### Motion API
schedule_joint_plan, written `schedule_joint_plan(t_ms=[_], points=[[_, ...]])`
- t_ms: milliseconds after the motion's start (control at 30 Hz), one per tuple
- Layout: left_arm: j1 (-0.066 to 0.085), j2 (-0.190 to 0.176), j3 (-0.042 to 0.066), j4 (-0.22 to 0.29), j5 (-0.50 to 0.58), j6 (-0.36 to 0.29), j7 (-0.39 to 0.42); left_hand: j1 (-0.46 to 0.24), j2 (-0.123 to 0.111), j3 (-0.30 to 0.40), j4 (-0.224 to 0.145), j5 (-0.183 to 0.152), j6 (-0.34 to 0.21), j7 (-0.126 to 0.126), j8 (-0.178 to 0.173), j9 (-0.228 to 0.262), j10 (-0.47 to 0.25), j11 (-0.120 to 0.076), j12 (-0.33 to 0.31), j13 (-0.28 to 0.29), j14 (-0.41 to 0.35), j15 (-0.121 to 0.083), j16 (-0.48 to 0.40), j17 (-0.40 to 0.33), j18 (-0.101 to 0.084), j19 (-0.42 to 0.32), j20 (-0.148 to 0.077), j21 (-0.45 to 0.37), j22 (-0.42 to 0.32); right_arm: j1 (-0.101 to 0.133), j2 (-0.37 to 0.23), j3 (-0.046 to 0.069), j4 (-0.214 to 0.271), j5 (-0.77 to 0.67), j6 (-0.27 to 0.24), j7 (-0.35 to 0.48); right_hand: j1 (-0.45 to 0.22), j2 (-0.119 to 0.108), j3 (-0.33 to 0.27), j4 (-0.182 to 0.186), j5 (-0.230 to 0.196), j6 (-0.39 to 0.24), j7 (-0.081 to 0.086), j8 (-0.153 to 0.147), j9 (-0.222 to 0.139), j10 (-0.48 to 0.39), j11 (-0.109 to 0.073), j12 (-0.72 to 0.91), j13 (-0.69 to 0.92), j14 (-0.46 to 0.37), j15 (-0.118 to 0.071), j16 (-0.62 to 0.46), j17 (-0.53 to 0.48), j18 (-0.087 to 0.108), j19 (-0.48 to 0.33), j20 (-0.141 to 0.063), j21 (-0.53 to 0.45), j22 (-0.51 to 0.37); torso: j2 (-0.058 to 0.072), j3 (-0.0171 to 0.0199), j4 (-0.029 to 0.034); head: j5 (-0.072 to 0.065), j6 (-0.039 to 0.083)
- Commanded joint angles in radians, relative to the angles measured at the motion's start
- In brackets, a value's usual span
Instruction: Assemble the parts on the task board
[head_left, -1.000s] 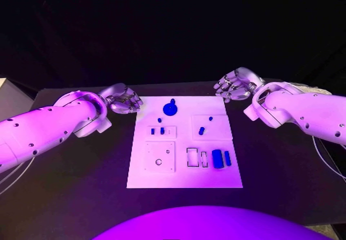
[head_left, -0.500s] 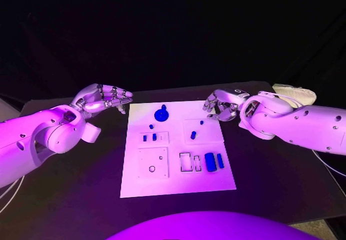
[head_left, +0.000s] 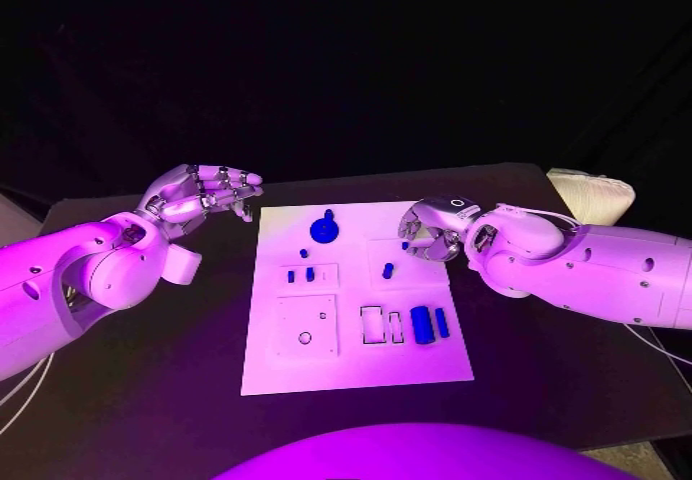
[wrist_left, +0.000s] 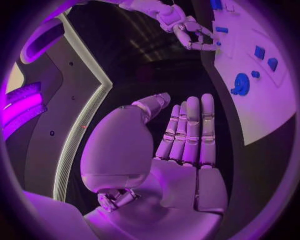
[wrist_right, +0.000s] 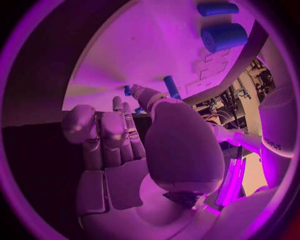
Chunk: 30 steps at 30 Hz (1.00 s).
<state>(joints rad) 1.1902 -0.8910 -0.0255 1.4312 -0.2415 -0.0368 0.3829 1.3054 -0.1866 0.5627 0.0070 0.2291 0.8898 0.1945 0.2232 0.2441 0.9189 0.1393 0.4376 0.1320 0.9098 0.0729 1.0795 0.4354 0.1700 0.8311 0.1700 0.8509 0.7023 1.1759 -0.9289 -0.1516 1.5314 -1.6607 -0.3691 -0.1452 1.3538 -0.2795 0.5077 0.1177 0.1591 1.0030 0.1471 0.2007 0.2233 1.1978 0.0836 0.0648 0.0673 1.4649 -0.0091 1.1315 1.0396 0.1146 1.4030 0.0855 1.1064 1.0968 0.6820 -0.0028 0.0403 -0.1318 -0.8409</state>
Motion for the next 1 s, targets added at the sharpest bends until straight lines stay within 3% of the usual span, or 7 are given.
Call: schedule_joint_plan(t_ms=[33, 133, 300, 500, 1000], points=[[0.000, -0.001, 0.001, 0.005, 0.027, 0.020, 0.025, 0.011, -0.002, -0.005, -0.004, 0.004, -0.002, 0.002, 0.005, -0.001, 0.007, -0.001, -0.007, -0.002, 0.006, -0.002, -0.007, -0.001, 0.014, 0.008, 0.000, -0.005, -0.002, -0.007, 0.008, -0.001, -0.003, -0.048, 0.010, -0.030, 0.010, -0.001, 0.007, 0.011, 0.008, 0.007, 0.000, -0.003, 0.004, 0.020, -0.003, 0.006, 0.002, 0.043, 0.005, 0.052, 0.041, -0.026, 0.018, 0.001, 0.054, 0.056, 0.000, -0.0003, 0.0012, 0.001, -0.005], [0.000, -0.003, 0.001, 0.006, 0.026, 0.020, 0.023, 0.012, -0.001, -0.004, -0.004, 0.004, -0.002, 0.002, 0.006, -0.001, 0.007, -0.001, -0.008, -0.003, 0.006, -0.002, -0.007, -0.002, 0.014, 0.008, 0.000, -0.005, -0.002, -0.011, 0.015, -0.001, -0.007, -0.047, 0.014, -0.033, 0.013, 0.000, 0.015, 0.015, 0.014, 0.014, -0.001, -0.002, 0.008, 0.029, -0.004, 0.005, 0.002, 0.047, 0.003, 0.094, 0.077, -0.035, 0.035, 0.003, 0.105, 0.107, 0.000, 0.0008, 0.0010, 0.001, -0.005], [-0.001, -0.004, 0.000, 0.006, 0.025, 0.020, 0.020, 0.014, 0.000, -0.004, -0.005, 0.004, -0.002, 0.003, 0.006, -0.002, 0.007, -0.001, -0.009, -0.003, 0.006, -0.001, -0.008, -0.002, 0.014, 0.009, 0.000, -0.006, -0.003, -0.015, 0.024, -0.001, -0.016, -0.041, 0.022, -0.035, 0.019, 0.006, 0.029, 0.018, 0.019, 0.024, -0.003, 0.003, 0.015, 0.041, -0.008, 0.006, 0.003, 0.045, 0.000, 0.120, 0.092, -0.040, 0.044, 0.003, 0.136, 0.139, 0.000, -0.0005, 0.0006, 0.002, -0.008], [-0.001, -0.005, 0.000, 0.006, 0.021, 0.023, 0.014, 0.019, 0.002, -0.003, -0.007, 0.005, -0.003, 0.004, 0.006, -0.002, 0.006, 0.000, -0.011, -0.005, 0.006, -0.001, -0.010, -0.003, 0.014, 0.011, -0.001, -0.006, -0.003, -0.019, 0.034, -0.001, -0.028, -0.034, 0.024, -0.035, 0.034, 0.031, 0.061, 0.015, 0.014, 0.046, -0.008, 0.016, 0.027, 0.067, -0.014, 0.009, 0.006, 0.044, -0.005, 0.148, 0.107, -0.047, 0.055, 0.000, 0.176, 0.181, 0.001, 0.0022, -0.0006, 0.004, -0.010], [-0.002, -0.007, 0.000, 0.004, 0.014, 0.028, 0.007, 0.025, 0.003, -0.002, -0.010, 0.005, -0.009, 0.008, 0.004, -0.005, 0.005, 0.003, -0.016, -0.009, 0.006, 0.000, -0.013, -0.005, 0.014, 0.014, -0.001, -0.007, -0.004, -0.028, 0.050, -0.001, -0.037, -0.036, 0.025, -0.046, 0.049, 0.071, 0.093, -0.018, 0.021, 0.095, -0.026, 0.054, 0.067, 0.129, -0.034, 0.014, 0.021, 0.042, -0.021, 0.185, 0.119, -0.060, 0.076, -0.012, 0.246, 0.255, -0.001, 0.0019, -0.0004, 0.002, -0.018]])
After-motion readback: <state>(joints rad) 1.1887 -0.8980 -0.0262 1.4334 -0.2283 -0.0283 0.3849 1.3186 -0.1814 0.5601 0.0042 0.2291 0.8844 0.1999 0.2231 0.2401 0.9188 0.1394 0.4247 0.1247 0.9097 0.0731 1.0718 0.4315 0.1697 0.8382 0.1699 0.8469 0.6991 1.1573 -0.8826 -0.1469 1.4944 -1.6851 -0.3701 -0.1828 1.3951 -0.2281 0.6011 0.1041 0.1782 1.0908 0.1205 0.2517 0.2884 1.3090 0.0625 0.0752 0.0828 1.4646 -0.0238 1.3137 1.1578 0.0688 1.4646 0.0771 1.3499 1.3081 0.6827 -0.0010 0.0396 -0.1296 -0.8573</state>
